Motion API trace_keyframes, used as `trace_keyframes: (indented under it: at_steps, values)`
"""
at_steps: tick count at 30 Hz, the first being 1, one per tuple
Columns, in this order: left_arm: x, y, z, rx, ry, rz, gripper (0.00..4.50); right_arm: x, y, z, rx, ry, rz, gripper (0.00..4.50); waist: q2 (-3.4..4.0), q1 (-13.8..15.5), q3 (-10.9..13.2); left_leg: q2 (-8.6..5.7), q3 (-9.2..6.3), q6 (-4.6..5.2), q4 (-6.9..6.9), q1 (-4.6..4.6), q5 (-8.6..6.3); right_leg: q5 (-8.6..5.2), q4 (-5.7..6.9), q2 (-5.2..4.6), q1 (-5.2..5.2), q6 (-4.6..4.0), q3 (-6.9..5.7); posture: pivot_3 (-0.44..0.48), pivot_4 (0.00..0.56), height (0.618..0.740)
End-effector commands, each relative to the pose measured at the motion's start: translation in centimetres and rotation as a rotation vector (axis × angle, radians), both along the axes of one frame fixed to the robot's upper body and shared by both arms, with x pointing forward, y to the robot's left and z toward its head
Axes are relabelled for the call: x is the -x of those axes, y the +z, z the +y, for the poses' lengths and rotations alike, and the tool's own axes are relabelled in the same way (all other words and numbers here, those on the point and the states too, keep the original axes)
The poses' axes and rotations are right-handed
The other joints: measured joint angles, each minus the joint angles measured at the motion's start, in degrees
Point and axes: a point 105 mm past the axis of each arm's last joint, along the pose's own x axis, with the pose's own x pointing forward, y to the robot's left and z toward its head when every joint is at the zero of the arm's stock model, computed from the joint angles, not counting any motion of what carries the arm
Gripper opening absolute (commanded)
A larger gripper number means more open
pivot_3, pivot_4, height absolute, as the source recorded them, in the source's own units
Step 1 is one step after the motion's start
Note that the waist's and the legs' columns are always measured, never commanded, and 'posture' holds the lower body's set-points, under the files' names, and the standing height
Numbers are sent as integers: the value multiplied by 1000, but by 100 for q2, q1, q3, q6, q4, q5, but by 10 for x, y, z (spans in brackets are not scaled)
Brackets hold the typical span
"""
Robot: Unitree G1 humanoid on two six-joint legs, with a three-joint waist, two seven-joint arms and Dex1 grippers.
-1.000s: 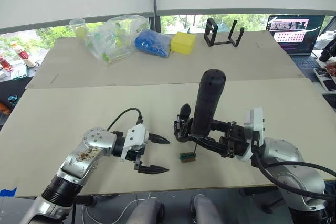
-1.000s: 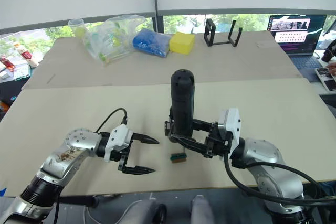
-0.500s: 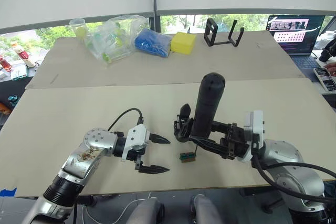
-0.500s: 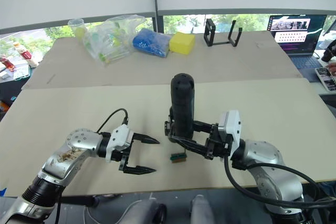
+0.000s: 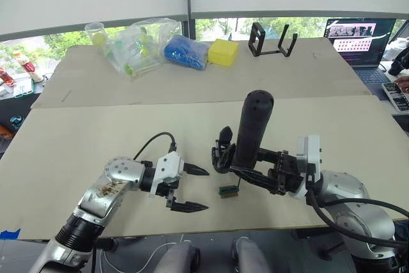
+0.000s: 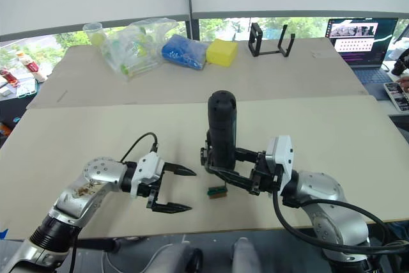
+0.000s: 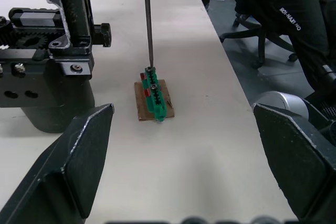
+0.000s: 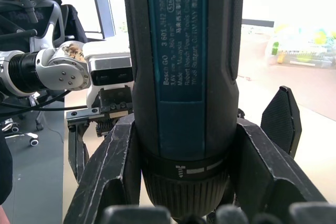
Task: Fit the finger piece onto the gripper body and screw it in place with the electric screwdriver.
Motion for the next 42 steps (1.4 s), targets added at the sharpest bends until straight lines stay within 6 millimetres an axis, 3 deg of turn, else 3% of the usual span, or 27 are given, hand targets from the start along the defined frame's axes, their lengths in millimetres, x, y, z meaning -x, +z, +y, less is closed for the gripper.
trace_keyframes:
  at_steps: [1, 42]
  values:
    - [0, 7, -4, 5, -23, -44, 4500, 9, 16, 4, -27, 39, -82, 1925, 0, -1, 0, 0, 0, 0, 0, 0, 0, 0, 0, 0, 0, 0, 0, 0, 150, 737]
    - [2, 10, -5, -5, -25, -35, 4500, 6, 17, 5, -9, 47, -67, 1925, 0, 0, 0, 0, -1, 0, 0, 0, 0, 0, -3, 1, 1, 0, 0, 0, 150, 737]
